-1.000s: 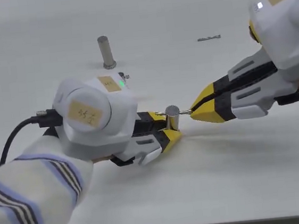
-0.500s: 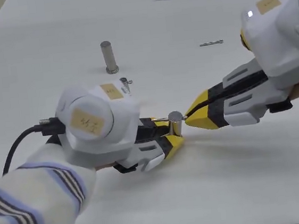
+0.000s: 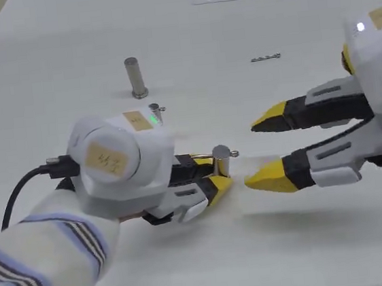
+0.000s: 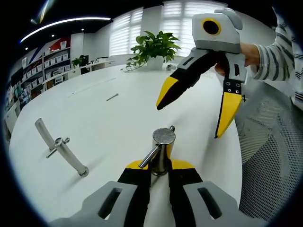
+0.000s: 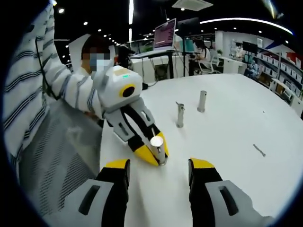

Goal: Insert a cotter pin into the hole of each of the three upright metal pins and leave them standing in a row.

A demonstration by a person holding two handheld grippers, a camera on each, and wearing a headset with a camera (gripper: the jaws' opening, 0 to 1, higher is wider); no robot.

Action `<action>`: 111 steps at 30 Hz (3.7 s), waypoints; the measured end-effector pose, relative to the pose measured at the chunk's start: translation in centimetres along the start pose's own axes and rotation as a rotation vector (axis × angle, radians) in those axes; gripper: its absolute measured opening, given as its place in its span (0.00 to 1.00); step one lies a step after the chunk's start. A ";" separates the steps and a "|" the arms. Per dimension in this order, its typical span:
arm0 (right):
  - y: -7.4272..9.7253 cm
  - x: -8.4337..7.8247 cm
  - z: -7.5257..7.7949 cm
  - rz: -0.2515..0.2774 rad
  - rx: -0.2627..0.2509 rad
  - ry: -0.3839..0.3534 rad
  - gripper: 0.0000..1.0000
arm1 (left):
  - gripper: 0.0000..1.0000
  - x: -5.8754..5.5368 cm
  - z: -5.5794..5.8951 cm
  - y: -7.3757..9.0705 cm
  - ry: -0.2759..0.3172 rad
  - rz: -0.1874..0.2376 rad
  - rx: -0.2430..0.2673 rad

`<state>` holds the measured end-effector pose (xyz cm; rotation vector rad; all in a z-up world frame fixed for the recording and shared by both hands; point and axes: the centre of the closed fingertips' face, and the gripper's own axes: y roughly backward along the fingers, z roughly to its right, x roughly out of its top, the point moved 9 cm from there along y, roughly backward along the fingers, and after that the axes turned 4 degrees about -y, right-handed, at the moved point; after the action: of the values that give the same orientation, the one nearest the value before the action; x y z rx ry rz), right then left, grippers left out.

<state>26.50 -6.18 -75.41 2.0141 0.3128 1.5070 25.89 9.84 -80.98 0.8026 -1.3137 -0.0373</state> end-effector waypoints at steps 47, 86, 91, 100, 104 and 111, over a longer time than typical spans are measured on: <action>4.6 -4.2 -1.8 0.109 -0.203 -0.251 0.98 | 0.11 2.6 -3.0 -2.3 -0.068 0.010 0.061; 4.2 -4.4 -2.1 0.088 -0.182 -0.255 0.98 | 0.14 3.4 -4.5 -3.9 -0.088 0.051 0.050; 4.3 -4.0 -2.3 0.095 -0.185 -0.246 0.98 | 0.26 3.5 -4.2 -3.4 -0.076 0.065 0.049; 4.5 -3.5 -2.8 0.103 -0.189 -0.236 0.98 | 0.39 3.2 -3.0 -1.5 -0.036 0.082 0.054; 4.5 -3.3 -3.1 0.107 -0.188 -0.229 0.98 | 0.41 2.9 -2.3 -0.7 -0.020 0.077 0.036; 4.8 -3.1 -3.4 0.109 -0.201 -0.222 0.98 | 0.42 2.7 -1.1 0.8 0.041 0.097 -0.007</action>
<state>21.56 -10.54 -74.48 2.0385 -0.0379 1.3043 27.29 9.73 -78.29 0.7287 -1.3118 0.0511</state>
